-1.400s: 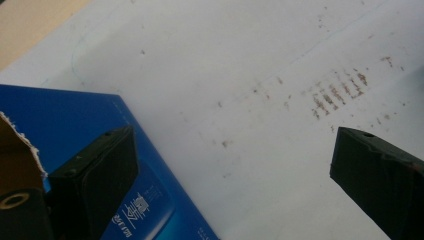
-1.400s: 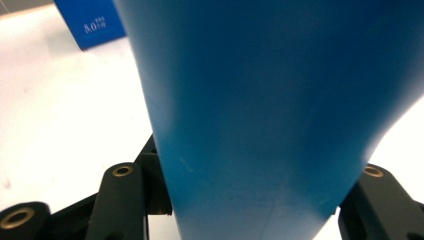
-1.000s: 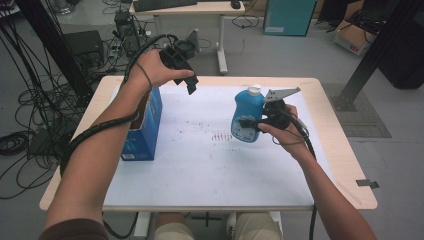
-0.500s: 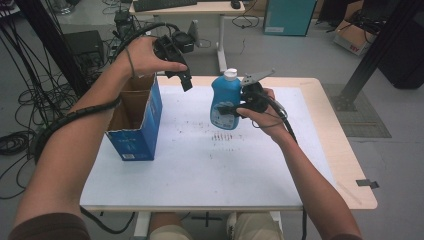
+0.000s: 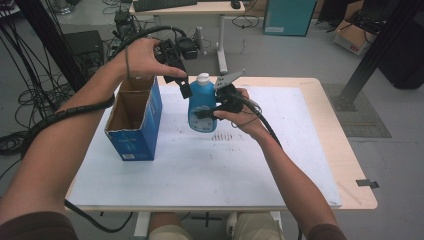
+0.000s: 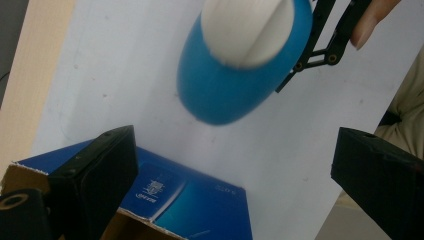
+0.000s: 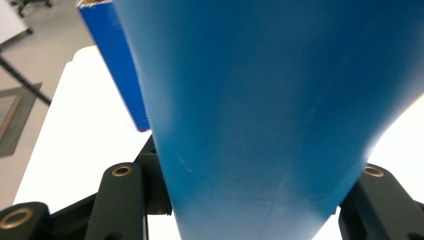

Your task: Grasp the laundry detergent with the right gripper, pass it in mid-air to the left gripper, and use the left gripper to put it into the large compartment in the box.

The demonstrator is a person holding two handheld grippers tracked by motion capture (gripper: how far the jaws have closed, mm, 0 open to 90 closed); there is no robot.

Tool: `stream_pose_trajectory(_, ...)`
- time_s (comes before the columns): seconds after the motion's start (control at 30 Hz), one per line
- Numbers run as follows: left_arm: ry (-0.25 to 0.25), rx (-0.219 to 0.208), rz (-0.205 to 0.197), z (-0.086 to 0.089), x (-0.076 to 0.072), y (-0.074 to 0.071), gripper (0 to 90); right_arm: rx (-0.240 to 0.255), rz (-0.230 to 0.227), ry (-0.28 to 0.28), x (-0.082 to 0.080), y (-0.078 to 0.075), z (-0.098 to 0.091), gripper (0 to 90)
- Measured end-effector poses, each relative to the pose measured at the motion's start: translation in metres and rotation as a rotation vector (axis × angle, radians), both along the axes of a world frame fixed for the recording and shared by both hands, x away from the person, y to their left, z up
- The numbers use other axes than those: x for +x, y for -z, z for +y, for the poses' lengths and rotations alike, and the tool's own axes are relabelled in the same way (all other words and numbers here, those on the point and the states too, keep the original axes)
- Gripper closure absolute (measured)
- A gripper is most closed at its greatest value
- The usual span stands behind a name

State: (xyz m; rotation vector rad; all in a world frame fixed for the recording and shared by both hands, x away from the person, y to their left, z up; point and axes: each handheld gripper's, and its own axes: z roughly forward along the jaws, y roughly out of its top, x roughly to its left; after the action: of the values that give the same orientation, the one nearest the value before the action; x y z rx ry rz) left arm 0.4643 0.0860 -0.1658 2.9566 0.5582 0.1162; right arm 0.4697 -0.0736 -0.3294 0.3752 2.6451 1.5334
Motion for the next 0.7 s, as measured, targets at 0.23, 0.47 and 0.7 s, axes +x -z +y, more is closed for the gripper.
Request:
stream_pose_trajectory(0.23,0.028,0.015,0.021,-0.001,-0.011,0.006,5.2,0.001,-0.014,-0.058,-0.008,0.002,0.015,43.7)
stream_pose_trajectory(0.47,0.047,0.003,0.031,-0.003,-0.019,0.006,5.2,0.014,-0.025,-0.103,-0.016,0.001,0.024,43.7)
stream_pose_trajectory(0.7,0.081,0.025,0.06,-0.006,-0.022,0.012,5.2,0.023,-0.037,-0.126,-0.022,-0.002,0.027,43.7)
